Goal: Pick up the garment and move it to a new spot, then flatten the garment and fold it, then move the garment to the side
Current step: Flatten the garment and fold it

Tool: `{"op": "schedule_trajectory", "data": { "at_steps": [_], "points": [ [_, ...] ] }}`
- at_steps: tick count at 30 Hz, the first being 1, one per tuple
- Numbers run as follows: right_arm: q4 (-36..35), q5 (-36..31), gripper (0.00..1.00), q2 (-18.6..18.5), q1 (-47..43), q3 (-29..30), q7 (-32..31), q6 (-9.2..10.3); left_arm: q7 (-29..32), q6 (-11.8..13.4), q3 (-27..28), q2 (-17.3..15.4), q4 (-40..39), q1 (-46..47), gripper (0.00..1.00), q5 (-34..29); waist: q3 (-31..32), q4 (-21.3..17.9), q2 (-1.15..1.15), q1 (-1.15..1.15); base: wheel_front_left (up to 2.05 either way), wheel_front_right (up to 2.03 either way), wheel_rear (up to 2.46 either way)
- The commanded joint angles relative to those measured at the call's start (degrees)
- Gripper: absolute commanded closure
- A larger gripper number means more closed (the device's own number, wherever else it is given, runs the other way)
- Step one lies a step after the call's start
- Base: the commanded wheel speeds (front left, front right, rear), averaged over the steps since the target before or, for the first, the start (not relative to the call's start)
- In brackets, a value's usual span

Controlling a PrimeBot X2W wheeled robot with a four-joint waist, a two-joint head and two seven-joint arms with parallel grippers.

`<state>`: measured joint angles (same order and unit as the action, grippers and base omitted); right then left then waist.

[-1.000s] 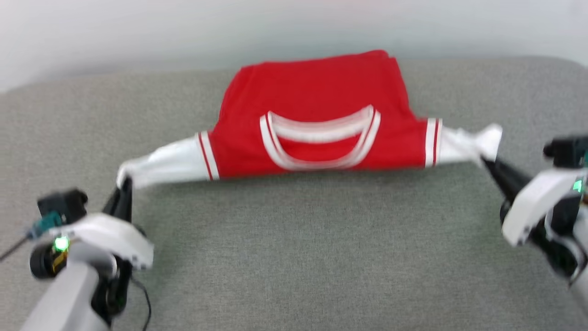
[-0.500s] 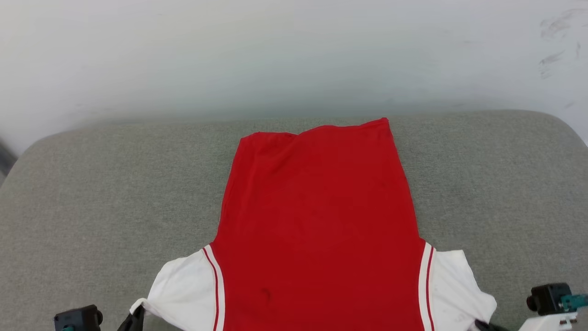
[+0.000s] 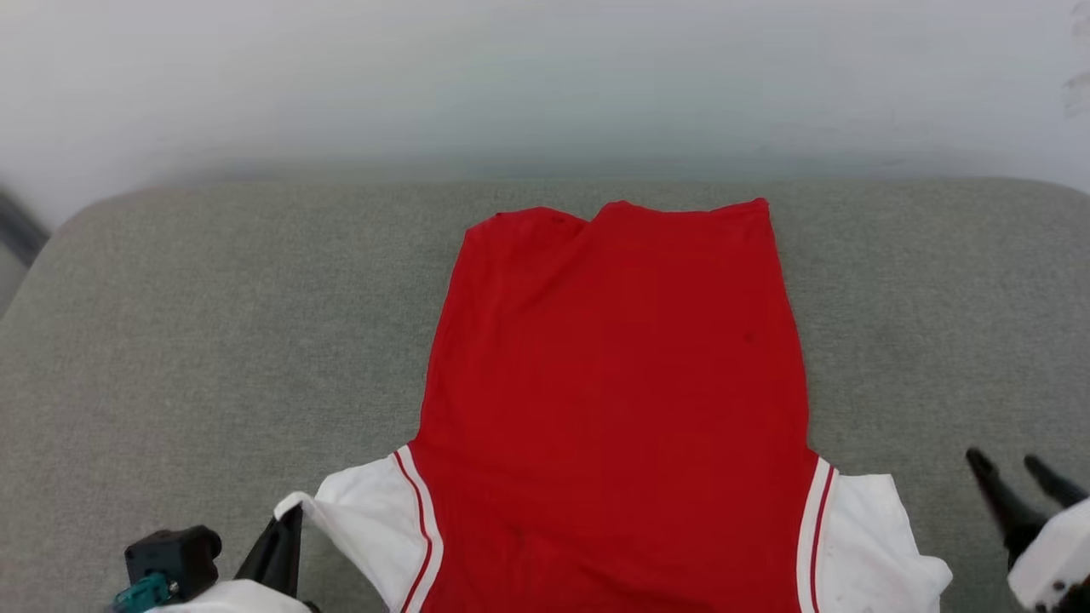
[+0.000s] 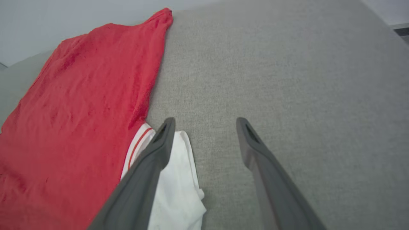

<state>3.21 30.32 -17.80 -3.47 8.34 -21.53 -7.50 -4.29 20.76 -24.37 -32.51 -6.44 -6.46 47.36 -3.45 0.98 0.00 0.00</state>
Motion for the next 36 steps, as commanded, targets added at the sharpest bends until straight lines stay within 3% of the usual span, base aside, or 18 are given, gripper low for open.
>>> {"op": "schedule_trajectory", "data": {
  "at_steps": [1, 6, 21, 28, 34, 35, 36],
  "points": [
    [-0.2, -0.3, 0.00, 1.5, 2.6, 0.8, 0.4, 0.02, -0.5, 0.3, 0.0, 0.2, -0.7, 1.2, 1.00, -0.5, -2.0, 1.2, 0.00, 0.00, 0.00, 0.00, 0.00],
    [5.9, -1.9, 0.00, 2.0, 15.8, 3.7, -2.8, 0.02, -1.4, 0.0, -0.4, 1.0, -3.5, 5.8, 1.00, -2.5, -8.2, 3.7, 0.00, 0.00, 0.00, 0.00, 0.00],
    [25.1, -5.5, 0.00, -3.2, 54.6, 0.0, -23.2, 0.02, -5.7, -4.5, -3.6, 6.7, -4.6, 18.6, 1.00, -5.9, -25.8, 12.2, 0.00, 0.00, 0.00, 0.00, 0.00],
    [29.9, -8.4, 0.00, -3.5, 63.1, -1.3, -27.5, 0.02, -7.2, -6.4, -4.4, 8.4, -2.8, 21.7, 1.00, -6.4, -29.4, 13.9, 0.00, 0.00, 0.00, 0.00, 0.00],
    [35.7, -10.0, 0.00, -2.0, 63.3, -0.2, -32.0, 0.03, -7.7, -7.2, -4.8, 9.1, -1.6, 22.5, 1.00, -6.3, -30.1, 14.2, 0.00, 0.00, 0.00, 0.00, 0.00],
    [38.3, -10.6, 0.00, -1.2, 62.4, 0.9, -35.3, 0.05, -7.9, -7.5, -5.0, 9.3, -1.2, 22.7, 1.00, -6.2, -30.1, 14.2, 0.00, 0.00, 0.00, 0.00, 0.00],
    [39.4, -10.4, 0.58, -0.5, 62.2, 1.8, -36.9, 0.06, -7.9, -7.6, -5.1, 9.4, -1.0, 22.8, 1.00, -6.1, -30.1, 14.3, 0.00, 0.00, 0.00, 0.00, 0.00]
  ]
}}
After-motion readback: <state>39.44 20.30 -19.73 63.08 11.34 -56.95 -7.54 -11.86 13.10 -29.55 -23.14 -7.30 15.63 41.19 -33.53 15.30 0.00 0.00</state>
